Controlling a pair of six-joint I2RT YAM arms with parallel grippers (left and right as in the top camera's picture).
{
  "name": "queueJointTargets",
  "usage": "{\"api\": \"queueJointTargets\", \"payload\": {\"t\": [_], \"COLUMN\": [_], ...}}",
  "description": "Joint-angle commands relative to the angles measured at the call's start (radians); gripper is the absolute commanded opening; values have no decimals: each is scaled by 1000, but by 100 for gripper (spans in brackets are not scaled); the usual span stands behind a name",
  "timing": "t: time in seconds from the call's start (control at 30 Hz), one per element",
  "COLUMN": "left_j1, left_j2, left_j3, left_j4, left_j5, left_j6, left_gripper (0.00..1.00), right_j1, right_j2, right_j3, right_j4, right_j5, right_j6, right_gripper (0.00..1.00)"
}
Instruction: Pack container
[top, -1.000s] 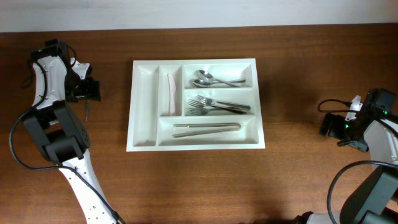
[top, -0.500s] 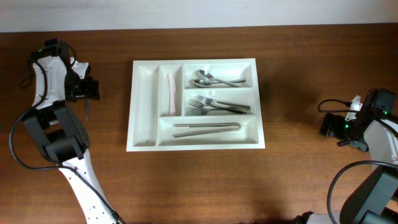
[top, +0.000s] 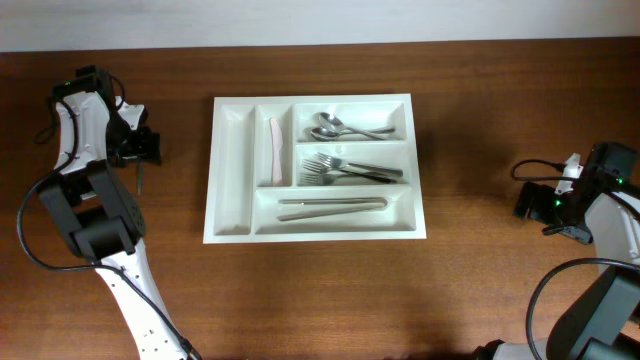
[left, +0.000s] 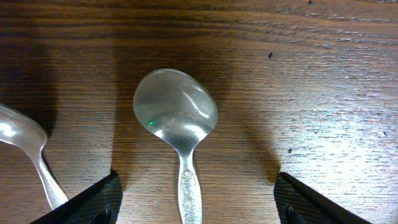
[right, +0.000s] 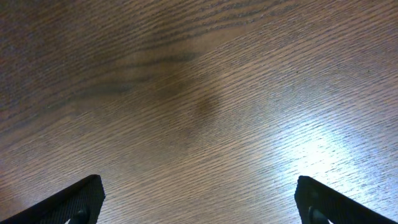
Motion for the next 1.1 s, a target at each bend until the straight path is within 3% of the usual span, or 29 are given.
{"api": "queueJointTargets", "payload": {"t": [0.0,0.47,0.53,0.67,0.9,1.07], "left_j1": [-2,-3,-3,-3,-3,-3], "left_j2": [41,41,41,41,41,41], "left_j3": [-2,-2,-2,-2,-2,-2], "left_j4": [6,37,42,47,47,53], "left_j5": [3,3,3,3,4,4], "left_j6": [-10,-10,-10,-10,-10,-10], "left_gripper": [80,61,51,42,39,29], "right_j1": [-2,-2,-2,-2,-2,-2], "right_j2": [-17,-17,-17,-17,-17,-17], "right_j3": [-2,-2,-2,-2,-2,-2], "right_j4": [0,0,0,0,0,0], "right_j5": [9,9,9,9,9,9], "right_j6": [11,11,11,11,11,11], "right_gripper": [99,99,99,99,99,99]}}
